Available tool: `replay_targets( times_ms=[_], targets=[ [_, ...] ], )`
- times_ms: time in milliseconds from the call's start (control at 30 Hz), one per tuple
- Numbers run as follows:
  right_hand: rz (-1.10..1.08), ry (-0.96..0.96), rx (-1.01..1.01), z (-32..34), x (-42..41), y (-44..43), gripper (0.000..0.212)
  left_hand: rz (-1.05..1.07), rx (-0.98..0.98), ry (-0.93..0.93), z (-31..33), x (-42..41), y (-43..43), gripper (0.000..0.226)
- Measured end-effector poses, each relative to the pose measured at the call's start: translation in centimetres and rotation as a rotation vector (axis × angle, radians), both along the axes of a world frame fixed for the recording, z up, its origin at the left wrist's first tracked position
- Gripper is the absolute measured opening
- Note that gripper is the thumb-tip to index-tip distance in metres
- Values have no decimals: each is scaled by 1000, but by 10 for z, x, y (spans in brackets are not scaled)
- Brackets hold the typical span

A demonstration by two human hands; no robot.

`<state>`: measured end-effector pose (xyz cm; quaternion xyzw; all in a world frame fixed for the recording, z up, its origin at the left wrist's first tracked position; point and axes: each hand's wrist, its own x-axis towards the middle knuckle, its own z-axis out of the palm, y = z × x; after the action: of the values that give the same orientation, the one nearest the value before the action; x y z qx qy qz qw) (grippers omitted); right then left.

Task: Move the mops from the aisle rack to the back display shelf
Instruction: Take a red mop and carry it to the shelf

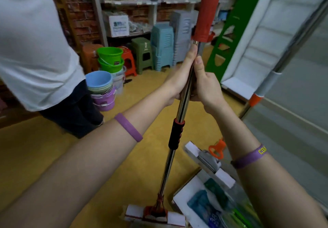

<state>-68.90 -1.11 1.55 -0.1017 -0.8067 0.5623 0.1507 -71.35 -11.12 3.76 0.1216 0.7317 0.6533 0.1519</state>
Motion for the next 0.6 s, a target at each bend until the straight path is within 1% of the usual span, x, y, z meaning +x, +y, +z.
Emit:
replay_targets(
  times_ms=[100, 200, 267, 367, 433, 533, 600],
  targets=[
    [-129, -13, -4, 3, 5, 9, 83, -186, 10, 25, -3, -14, 13, 74],
    [-233, -19, 43, 12, 12, 11, 75, -320, 31, 39, 1, -23, 23, 72],
    [-310, -20, 53, 17, 17, 13, 75, -388, 40, 38, 5, -24, 31, 77],
    [-440, -23, 52, 25, 28, 16, 77, -491, 16, 35, 9, -22, 44, 92],
    [-477, -7, 60, 29, 35, 19, 79, -546, 6, 43, 14, -18, 53, 95],
    [-551, 4, 56, 38, 46, 27, 75, -620, 11, 63, 25, -11, 66, 93],
    [-590, 16, 68, 47, 53, 35, 78, -658, 19, 72, 37, -5, 73, 98]
  ],
)
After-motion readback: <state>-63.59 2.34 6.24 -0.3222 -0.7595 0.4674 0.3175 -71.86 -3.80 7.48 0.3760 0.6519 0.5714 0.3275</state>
